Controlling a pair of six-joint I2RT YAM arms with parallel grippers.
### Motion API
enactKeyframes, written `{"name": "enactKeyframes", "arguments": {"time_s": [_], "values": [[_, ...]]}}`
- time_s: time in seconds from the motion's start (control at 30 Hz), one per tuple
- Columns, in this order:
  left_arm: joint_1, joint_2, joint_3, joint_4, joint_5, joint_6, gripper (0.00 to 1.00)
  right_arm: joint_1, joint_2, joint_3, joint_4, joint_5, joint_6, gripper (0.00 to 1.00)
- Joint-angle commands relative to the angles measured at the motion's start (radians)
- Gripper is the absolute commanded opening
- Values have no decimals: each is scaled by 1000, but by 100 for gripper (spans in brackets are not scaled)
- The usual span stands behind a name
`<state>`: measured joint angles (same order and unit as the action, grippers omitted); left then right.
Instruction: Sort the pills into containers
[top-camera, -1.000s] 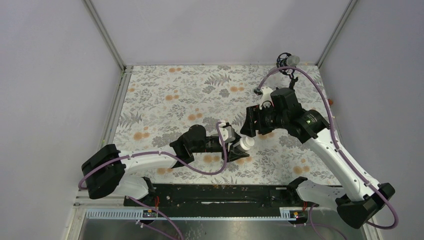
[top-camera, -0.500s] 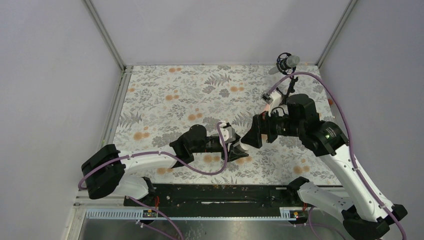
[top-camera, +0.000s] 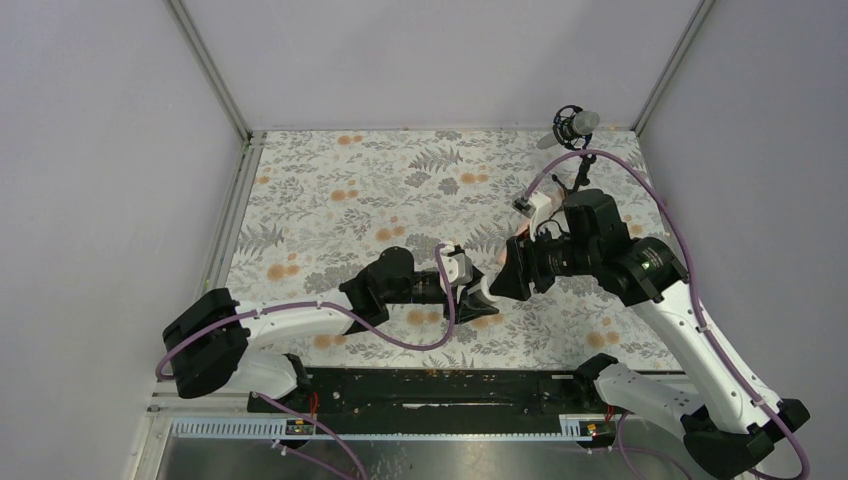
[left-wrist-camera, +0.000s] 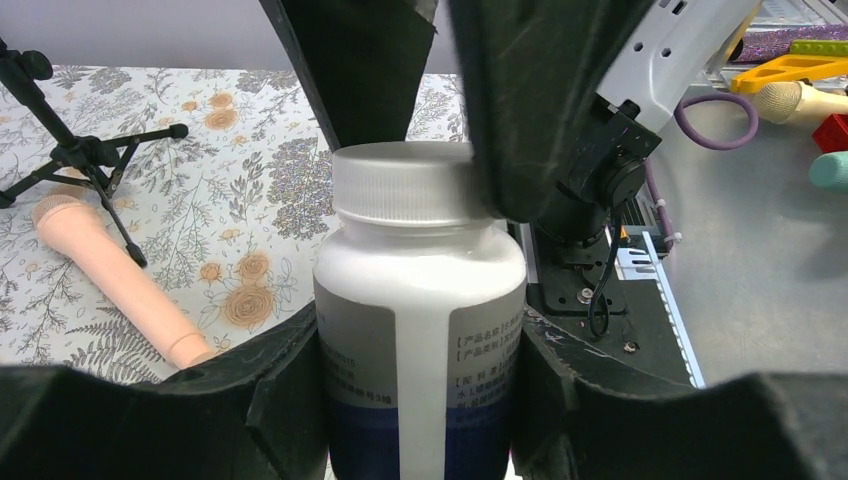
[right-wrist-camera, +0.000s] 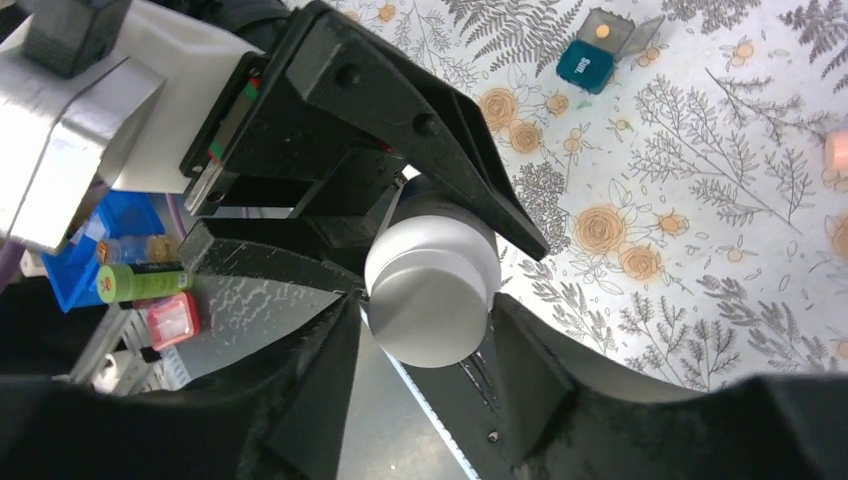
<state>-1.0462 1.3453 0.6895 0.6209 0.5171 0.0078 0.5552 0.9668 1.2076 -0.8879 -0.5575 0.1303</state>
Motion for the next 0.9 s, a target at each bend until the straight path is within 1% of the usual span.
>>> {"name": "enactKeyframes", "arguments": {"time_s": [0.0, 0.1, 0.17, 0.27, 0.37, 0.4, 0.43, 0.47, 0.5, 0.53, 0.57, 0.6, 0.7, 0.87], "values": [[-2, -7, 48, 35, 35, 17, 0, -4, 15, -19, 32, 52, 33, 51], [-2, -3, 55, 23, 32, 25, 0, -5, 12, -78, 125, 79, 102, 39], [-2, 2, 59, 11, 16, 33, 0, -6, 2, -124, 209, 135, 189, 34], [-2, 5, 61, -11, -35, 46, 0, -3, -1, -169, 290, 285, 374, 31], [-2, 8, 61, -30, -110, 52, 0, -1, -6, -189, 305, 446, 567, 26], [-2, 8, 61, -35, -130, 52, 0, -1, -12, -200, 318, 472, 623, 28], [-2, 8, 60, -38, -143, 51, 0, -2, -22, -211, 343, 474, 656, 42], [-2, 8, 57, -39, -148, 49, 0, -3, -33, -216, 359, 465, 665, 59], [-2, 7, 55, -40, -151, 46, 0, -3, -44, -216, 373, 442, 645, 74], [-2, 5, 52, -39, -150, 42, 0, -3, -54, -215, 384, 398, 603, 84], [-2, 5, 46, -36, -147, 39, 0, -4, -65, -207, 384, 350, 555, 89], [-2, 5, 42, -34, -144, 34, 0, -4, -78, -200, 375, 308, 509, 93], [-3, 5, 33, -23, -124, 24, 0, -5, -151, -183, 336, 241, 369, 98], [-2, -9, 34, -30, -43, 19, 0, -4, -209, -140, 210, 155, 125, 100]]}}
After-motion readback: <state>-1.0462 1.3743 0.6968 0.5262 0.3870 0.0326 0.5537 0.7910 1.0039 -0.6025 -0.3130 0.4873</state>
